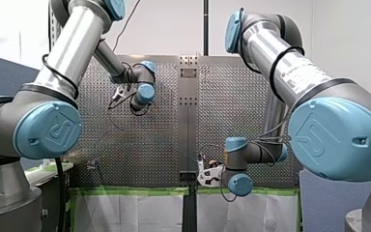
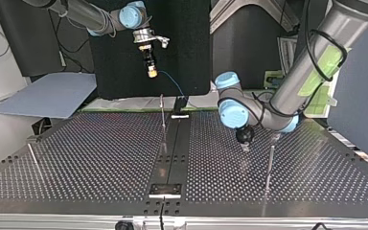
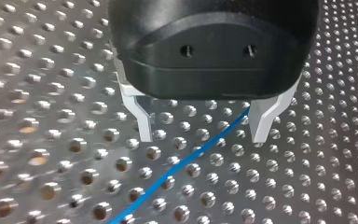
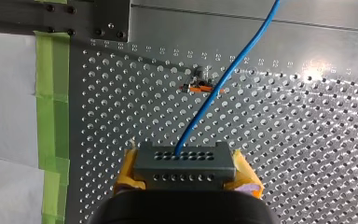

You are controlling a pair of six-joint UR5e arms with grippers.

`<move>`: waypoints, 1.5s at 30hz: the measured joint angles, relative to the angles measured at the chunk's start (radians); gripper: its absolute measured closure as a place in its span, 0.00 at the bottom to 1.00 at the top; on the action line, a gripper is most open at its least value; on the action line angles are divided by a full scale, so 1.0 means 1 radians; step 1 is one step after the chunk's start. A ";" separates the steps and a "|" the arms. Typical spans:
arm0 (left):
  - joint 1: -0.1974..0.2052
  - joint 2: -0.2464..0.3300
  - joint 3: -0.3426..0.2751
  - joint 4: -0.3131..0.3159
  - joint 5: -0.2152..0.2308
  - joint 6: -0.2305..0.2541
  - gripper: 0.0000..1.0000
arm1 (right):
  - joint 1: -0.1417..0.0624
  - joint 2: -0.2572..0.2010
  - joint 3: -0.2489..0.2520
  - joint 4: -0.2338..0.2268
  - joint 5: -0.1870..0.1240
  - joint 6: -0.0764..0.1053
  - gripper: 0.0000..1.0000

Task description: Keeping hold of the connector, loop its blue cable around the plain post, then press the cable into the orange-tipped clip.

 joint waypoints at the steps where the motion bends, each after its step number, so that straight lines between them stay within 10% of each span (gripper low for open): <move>1: 0.001 -0.009 0.006 -0.003 -0.001 -0.001 0.00 | 0.000 0.000 0.000 0.000 0.000 0.000 1.00; 45: -0.040 -0.212 0.017 0.010 0.018 -0.065 0.00 | 0.000 0.000 0.000 0.003 0.000 -0.004 1.00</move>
